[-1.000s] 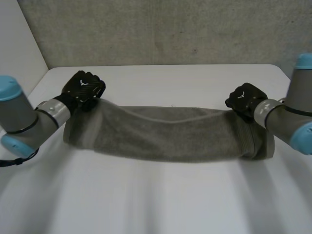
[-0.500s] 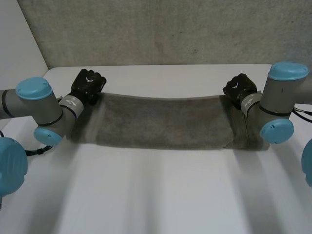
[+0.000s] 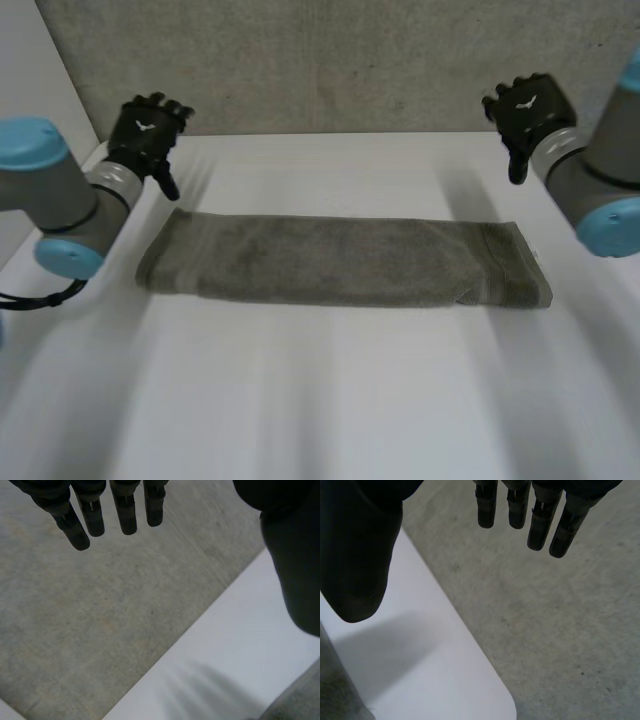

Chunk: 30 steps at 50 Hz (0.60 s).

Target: Fold the towel.

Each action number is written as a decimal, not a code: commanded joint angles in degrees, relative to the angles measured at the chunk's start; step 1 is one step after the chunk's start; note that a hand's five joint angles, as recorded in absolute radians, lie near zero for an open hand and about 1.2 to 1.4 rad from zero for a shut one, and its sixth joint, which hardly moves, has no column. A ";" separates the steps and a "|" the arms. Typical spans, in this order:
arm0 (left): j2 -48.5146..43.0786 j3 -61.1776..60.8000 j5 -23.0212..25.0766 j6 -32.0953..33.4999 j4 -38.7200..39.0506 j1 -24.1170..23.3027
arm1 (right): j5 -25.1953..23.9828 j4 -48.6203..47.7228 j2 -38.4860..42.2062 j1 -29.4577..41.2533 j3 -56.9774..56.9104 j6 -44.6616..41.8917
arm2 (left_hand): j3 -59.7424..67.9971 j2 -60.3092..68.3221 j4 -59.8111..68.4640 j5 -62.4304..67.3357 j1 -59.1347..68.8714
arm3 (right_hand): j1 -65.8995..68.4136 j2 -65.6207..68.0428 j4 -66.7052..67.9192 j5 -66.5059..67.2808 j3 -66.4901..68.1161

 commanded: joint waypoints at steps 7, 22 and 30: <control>22.45 -29.01 9.04 -5.44 0.42 3.64 | 3.70 4.30 -20.70 0.08 30.92 2.76 | -0.16 -0.36 -0.60 -0.48 -0.83 | -3.00 -3.54 -3.98 -2.90 -3.60; 32.21 -50.36 12.12 -5.80 7.26 4.52 | 4.58 -12.56 -14.12 -1.06 42.87 3.20 | 1.18 0.98 0.74 0.86 0.51 | 6.91 6.37 5.93 7.00 6.31; 31.68 -53.79 12.12 -6.24 10.44 4.52 | 4.58 -17.50 -8.14 -1.76 42.61 2.94 | 1.18 0.99 0.74 0.86 0.51 | 13.14 12.60 12.16 13.24 12.55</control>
